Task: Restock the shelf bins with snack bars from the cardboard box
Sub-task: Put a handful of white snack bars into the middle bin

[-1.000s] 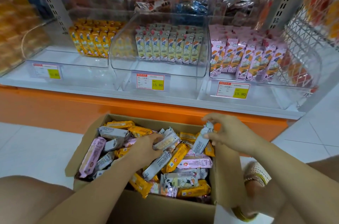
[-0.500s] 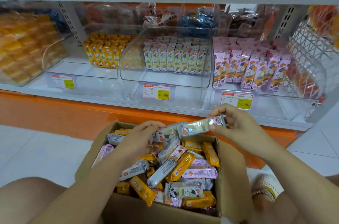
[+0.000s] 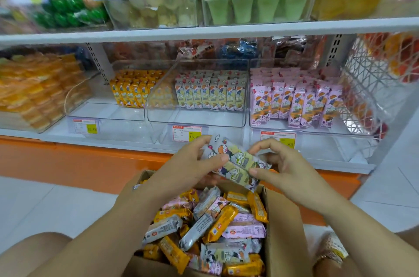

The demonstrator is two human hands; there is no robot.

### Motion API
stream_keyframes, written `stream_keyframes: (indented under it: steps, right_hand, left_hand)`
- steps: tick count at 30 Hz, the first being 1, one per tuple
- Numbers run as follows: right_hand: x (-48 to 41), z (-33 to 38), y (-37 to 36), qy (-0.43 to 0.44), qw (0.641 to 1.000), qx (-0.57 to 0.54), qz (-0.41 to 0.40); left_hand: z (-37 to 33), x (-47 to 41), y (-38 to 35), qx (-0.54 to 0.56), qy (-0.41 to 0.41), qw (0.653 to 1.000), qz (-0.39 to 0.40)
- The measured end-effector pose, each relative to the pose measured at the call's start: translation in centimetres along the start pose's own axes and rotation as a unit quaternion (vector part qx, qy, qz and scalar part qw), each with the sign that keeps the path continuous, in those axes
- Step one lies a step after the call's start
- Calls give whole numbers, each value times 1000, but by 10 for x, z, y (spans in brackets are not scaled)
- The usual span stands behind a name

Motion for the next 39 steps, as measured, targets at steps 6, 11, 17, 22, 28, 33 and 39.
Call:
stream_keyframes:
  steps: [6,11,17,22,28,33,39]
  right_hand:
    - [-9,41,59,97,980,128,-118]
    - [-21,32,120,62,954,224,-190]
    - [-27,21,129,35,952,231,-198]
    - [-37,43,107,91,945,224,-220]
    - [-55,73,88,128,940,224,-223]
    - [-79,60,84,78,944,255,-197]
    - [-104,31,62,45,947,293,-121]
  left_hand:
    - [-71,-41,-4,-168,-168,971,-39]
    - [-120,-84,-37,-272,-250,928,-40]
    - [-114,-116,-64,-318,-256,913,-22]
    - [-112,-108,-52,-286,-283,915,-28]
    - [-115,-95,8,-266,-308,906,-116]
    - [-99,-99,55,-149,-288,929,-179]
    - [-66,-130,75,-227,-216,932,-183]
Point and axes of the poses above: each hand's wrist, its own x-axis away from the middle knuckle, its own y-axis out of the back of the hand, z = x × y, the point moved 8 cm from there along -x, towards the middle knuckle, and after that the axes turned 4 degrees about -y, right-handed, at the moved point
